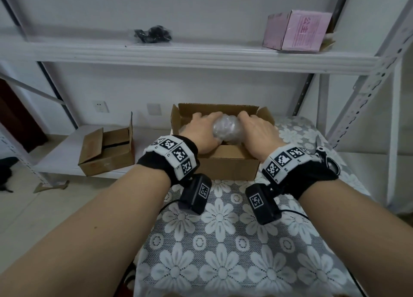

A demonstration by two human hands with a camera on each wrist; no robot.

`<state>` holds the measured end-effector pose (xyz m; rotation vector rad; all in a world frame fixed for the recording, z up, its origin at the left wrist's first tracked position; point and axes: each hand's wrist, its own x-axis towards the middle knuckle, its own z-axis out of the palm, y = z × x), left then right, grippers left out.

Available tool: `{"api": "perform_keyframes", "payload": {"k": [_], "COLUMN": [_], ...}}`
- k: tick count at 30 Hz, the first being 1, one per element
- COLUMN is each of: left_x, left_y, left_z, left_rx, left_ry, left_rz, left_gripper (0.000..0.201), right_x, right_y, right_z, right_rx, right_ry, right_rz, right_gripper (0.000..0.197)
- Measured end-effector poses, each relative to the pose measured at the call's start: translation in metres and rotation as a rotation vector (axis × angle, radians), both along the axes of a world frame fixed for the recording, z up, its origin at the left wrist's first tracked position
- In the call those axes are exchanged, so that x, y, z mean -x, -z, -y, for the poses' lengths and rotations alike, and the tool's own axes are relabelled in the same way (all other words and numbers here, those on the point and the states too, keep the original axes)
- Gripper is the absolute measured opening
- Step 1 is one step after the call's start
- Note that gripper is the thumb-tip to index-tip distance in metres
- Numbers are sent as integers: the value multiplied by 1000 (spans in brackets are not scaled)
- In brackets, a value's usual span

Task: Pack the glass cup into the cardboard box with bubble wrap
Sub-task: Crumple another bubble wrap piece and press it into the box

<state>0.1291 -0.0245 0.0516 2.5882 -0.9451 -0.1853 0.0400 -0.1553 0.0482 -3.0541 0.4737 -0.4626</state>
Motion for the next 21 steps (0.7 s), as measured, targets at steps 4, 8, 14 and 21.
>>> {"api": "perform_keyframes", "payload": {"k": [4, 8, 14, 21], "left_x": [-3, -5, 10, 14], "left_y": [9, 20, 18, 13], "left_z": [7, 13, 9, 4], "left_rx": [-10, -79, -239, -250], "left_ry": [-20, 7, 5, 10], "left_rz": [146, 234, 3, 147], "left_gripper": [56, 58, 60, 51], "right_x": [-11, -19, -13, -1], "right_y": [0, 7, 8, 11], "right_z": [5, 8, 8, -23], "right_rx": [-63, -104, -215, -232], "right_ry": [26, 55, 47, 33], "right_rz": [-57, -63, -127, -251], "right_gripper": [23, 29, 28, 50]}}
